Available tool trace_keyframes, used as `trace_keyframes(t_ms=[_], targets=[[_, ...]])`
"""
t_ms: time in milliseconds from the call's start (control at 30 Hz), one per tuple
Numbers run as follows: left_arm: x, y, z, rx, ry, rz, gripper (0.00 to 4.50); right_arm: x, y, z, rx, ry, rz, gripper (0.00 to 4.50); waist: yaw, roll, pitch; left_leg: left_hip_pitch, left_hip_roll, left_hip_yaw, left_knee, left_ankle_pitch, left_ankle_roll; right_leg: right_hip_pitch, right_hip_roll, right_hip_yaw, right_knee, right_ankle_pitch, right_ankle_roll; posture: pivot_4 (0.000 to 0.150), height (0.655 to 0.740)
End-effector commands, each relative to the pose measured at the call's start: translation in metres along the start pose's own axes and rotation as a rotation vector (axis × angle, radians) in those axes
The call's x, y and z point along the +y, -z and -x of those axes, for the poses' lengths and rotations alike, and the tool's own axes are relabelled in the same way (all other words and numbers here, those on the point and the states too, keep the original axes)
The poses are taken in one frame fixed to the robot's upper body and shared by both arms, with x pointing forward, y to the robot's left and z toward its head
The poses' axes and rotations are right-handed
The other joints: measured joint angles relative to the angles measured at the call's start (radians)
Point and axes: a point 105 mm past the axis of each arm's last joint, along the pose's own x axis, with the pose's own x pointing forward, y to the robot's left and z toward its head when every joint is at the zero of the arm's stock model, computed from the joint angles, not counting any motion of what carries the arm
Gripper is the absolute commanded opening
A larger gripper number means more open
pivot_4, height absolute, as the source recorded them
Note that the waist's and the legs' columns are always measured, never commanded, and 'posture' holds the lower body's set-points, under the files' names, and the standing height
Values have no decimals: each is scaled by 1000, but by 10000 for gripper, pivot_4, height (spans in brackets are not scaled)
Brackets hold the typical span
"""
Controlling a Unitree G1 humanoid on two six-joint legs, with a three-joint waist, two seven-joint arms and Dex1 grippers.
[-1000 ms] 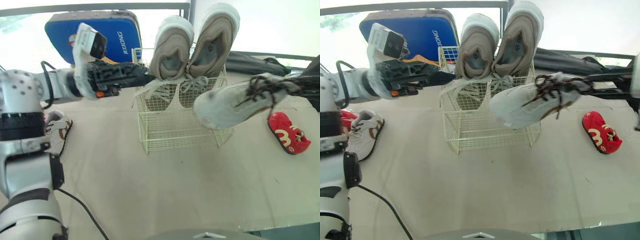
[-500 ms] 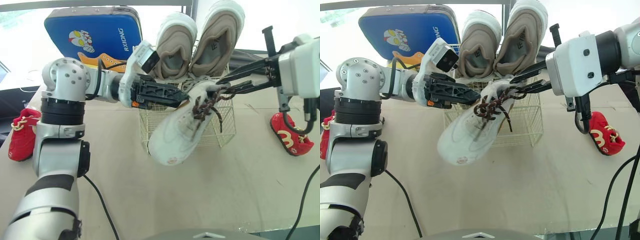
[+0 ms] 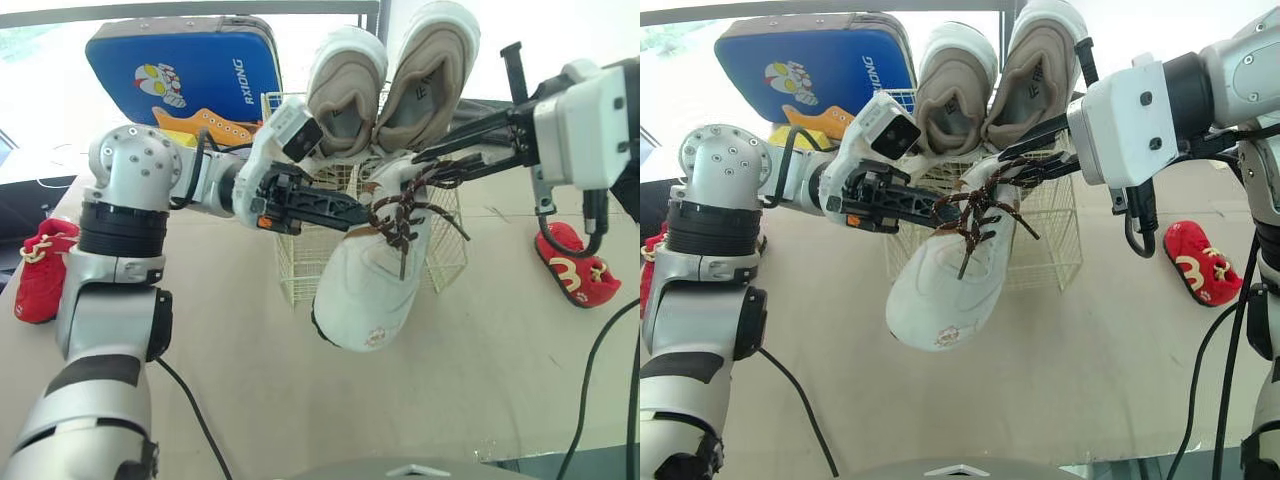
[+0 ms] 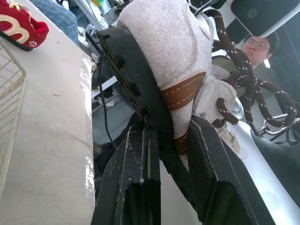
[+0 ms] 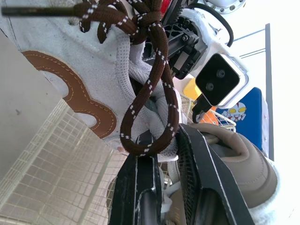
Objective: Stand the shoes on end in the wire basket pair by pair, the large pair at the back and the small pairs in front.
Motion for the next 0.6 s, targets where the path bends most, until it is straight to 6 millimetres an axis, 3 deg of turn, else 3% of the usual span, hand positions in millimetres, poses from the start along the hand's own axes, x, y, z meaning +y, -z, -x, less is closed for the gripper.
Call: trace_keyframes(t_ms=[33,133,300,400,500,600], targets=[[-13,-3,5,-61,10,-91,5194,-10,1,4,7,71,-45,8790,0,0,0,0,0,0,0,0,0,0,0,0,0,0,0,1500,7400],[-12,0,17,-139,-45,-143,5143,-6,5,10,8,84,-123,19838,1,0,0,0,0,0,0,0,0,0,0,0,0,0,0,1500,7400],[-13,2,38,-283,-169,-292,5118,-5,14,35,-66,216,-516,44221,9,0,0,-3,0,-2,0,0,0,-1,-6,1,-1,2,-4,1500,7400],[-18,-3,47,-373,-210,-395,5116,11,18,40,-200,242,-886,45000,21,-2,-3,-5,0,-4,-1,0,-2,-3,-6,-1,-2,3,-5,1500,7400],[-31,-11,44,-410,-221,-527,5115,40,30,26,-288,226,-1232,45000,29,-5,-5,-5,1,-4,-1,-1,-3,-3,-7,-1,-2,3,-6,1500,7400],[-31,-11,38,-383,-242,-596,5114,41,27,14,-370,208,-1323,45000,28,-3,-4,-6,0,-2,1,-1,-3,-3,-7,0,-2,3,-11,1500,7400]])
